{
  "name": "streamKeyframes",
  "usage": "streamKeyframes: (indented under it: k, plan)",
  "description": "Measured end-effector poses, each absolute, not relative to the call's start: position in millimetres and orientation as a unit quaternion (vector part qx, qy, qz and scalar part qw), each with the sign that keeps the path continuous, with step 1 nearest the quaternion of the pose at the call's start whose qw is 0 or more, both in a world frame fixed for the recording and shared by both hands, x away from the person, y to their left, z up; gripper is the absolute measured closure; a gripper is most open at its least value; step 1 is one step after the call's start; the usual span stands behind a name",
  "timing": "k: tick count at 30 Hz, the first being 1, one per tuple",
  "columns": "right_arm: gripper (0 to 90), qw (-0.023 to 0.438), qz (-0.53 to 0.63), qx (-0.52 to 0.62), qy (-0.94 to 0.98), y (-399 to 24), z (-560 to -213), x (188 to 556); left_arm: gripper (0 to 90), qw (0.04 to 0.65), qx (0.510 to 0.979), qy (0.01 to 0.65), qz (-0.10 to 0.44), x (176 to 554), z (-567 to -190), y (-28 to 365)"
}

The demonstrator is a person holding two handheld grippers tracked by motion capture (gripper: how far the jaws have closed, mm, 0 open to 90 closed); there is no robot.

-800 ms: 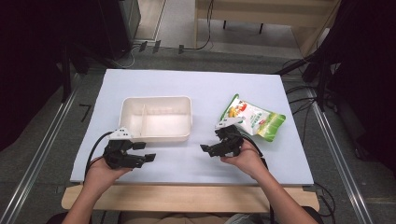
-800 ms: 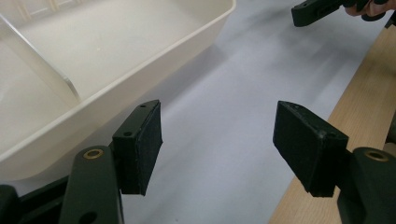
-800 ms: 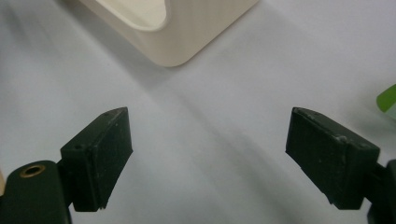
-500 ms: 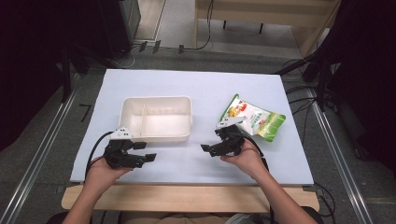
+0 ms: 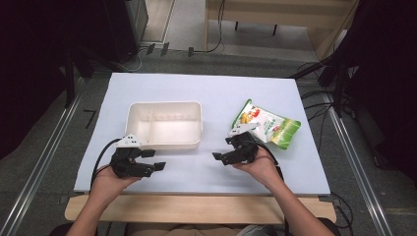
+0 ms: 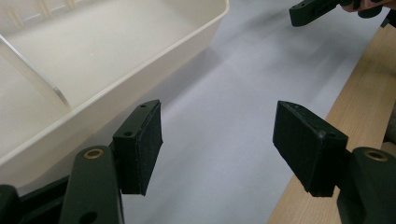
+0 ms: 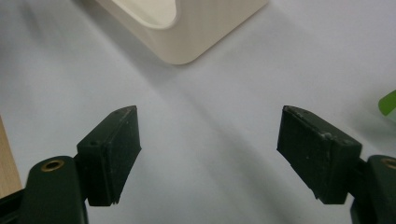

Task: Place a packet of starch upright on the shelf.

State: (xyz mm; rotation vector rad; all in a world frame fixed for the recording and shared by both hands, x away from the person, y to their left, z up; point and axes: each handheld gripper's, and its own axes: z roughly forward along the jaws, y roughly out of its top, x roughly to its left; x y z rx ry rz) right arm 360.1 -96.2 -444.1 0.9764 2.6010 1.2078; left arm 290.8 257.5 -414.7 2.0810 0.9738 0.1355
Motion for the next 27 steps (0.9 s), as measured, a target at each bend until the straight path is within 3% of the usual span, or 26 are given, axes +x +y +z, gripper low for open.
streamKeyframes:
  k: [27]
  plan:
    - [31.1, 0.064, 0.39, 0.328, 0.858, -97.6, -443.5, 360.6, 33.8, 0.408, 0.825, 0.387, 0.054, 290.3, -413.9, 257.9]
